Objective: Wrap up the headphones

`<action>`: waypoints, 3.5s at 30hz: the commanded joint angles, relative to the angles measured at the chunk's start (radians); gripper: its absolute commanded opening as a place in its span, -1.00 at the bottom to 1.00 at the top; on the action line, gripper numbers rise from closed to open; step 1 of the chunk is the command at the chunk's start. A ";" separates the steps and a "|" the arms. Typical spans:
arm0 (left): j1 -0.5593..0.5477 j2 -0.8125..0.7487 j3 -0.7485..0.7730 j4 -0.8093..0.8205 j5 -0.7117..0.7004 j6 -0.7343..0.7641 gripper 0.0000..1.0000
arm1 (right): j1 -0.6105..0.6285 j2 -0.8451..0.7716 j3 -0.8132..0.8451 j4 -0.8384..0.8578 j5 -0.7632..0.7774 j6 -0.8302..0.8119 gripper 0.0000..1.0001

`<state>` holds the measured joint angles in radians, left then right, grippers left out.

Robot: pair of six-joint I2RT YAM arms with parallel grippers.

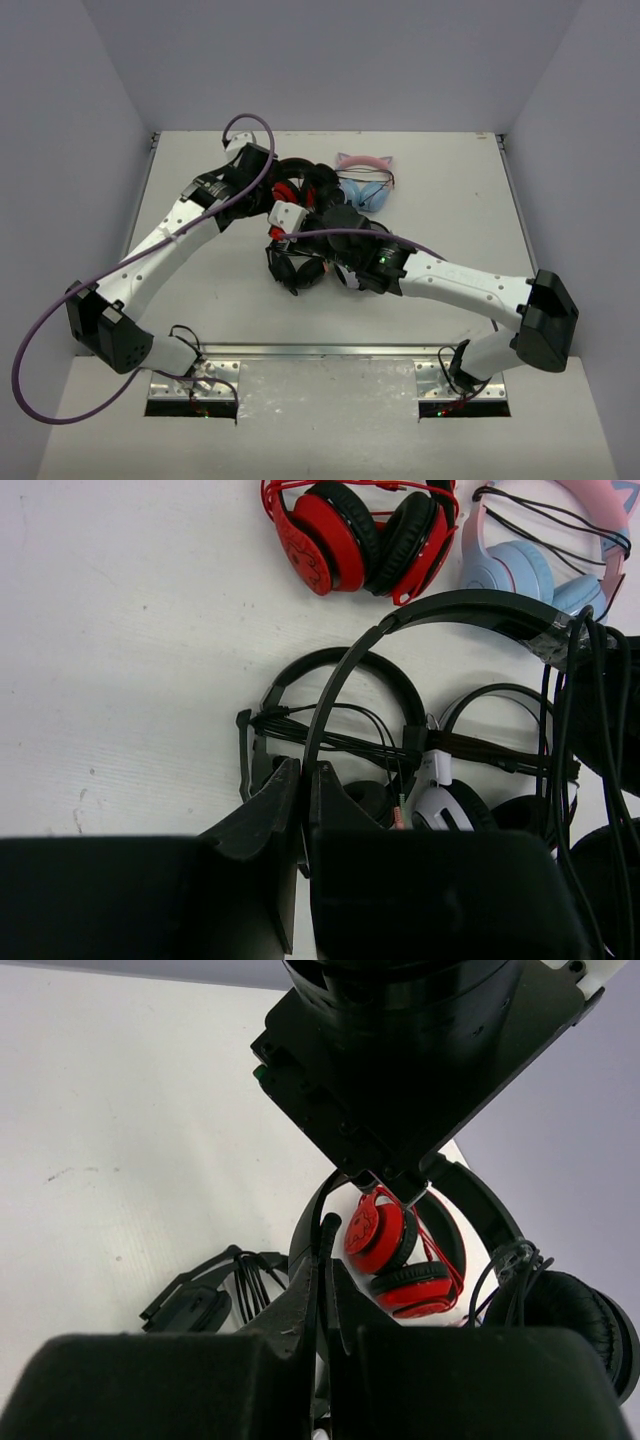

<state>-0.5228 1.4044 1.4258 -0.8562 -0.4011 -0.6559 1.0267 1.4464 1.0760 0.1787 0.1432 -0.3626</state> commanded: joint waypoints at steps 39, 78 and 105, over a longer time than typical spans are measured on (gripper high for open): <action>-0.028 -0.087 -0.218 0.195 -0.134 0.016 -0.99 | -0.145 -0.021 0.090 0.044 0.137 0.424 -0.97; -0.051 -0.162 -0.205 0.258 -0.199 0.041 -0.99 | -0.169 0.270 0.453 -0.425 0.056 0.518 -0.97; -0.019 -0.144 -0.261 0.335 -0.087 0.050 -0.99 | -0.188 0.192 0.401 -0.378 0.074 0.554 -0.61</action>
<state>-0.5545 1.2827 1.1645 -0.6239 -0.5312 -0.5949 0.8509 1.6974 1.4776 -0.2218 0.1688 0.1848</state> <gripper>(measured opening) 0.032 0.191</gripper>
